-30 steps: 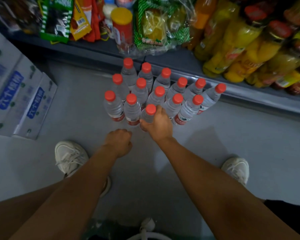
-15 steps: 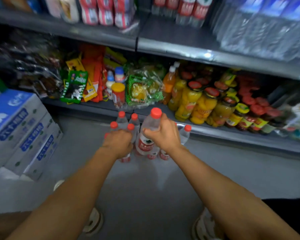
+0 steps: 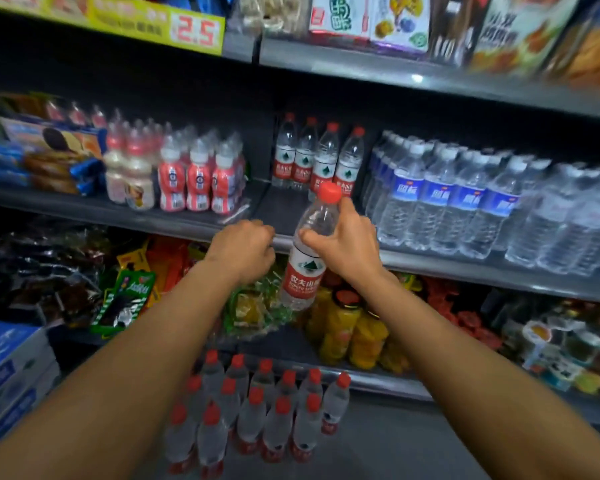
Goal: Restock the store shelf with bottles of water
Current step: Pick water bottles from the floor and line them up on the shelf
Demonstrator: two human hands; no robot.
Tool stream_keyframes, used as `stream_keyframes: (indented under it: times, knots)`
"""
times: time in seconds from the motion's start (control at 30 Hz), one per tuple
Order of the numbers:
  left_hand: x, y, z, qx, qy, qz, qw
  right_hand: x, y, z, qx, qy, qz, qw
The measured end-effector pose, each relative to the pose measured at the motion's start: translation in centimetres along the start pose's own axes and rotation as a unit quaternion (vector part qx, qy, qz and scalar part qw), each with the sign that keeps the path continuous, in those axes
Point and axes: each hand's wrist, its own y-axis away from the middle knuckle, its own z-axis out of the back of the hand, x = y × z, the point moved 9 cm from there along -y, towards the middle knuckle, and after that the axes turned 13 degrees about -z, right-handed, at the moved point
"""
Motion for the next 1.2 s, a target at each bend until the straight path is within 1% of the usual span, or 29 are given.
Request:
stream_keyframes:
  times: [0.1,0.27,0.33,0.57,0.73,0.97,1.1,1.2]
  knots:
    - [1.2,-3.6,1.0,-0.017,-0.010,-0.013,1.000,1.3,-4.3,1.6,-0.028,-0.026,0.015,0.999]
    - [3.8,-9.4,0.4,-0.027,-0.026,-0.024,0.999,2.0,-12.1,1.5,-0.040,-0.050,0.016,0.998]
    - [5.0,-11.2,-0.4,-0.022,-0.030,-0.024,0.999,2.0,-15.1,0.6,-0.037,-0.049,0.016,0.998]
    - [9.4,-15.8,-4.2,-0.002,-0.028,-0.021,0.999,1.6,-24.7,-4.4,-0.043,0.009,-0.001,0.999]
    - [11.9,-19.1,-6.6,0.010,-0.022,-0.026,0.999,1.3,-30.4,-8.1,-0.017,0.020,-0.028,0.999]
    - [13.9,-22.5,-9.5,0.014,-0.011,-0.028,0.999,0.7,-35.9,-11.8,-0.031,0.048,-0.037,0.998]
    - [14.6,-23.3,-11.1,0.025,0.002,-0.030,0.999,0.4,-37.0,-13.2,-0.028,0.061,-0.046,0.997]
    - [15.1,-23.5,-12.0,0.031,0.005,-0.030,0.999,0.4,-37.2,-13.6,-0.044,0.091,-0.048,0.994]
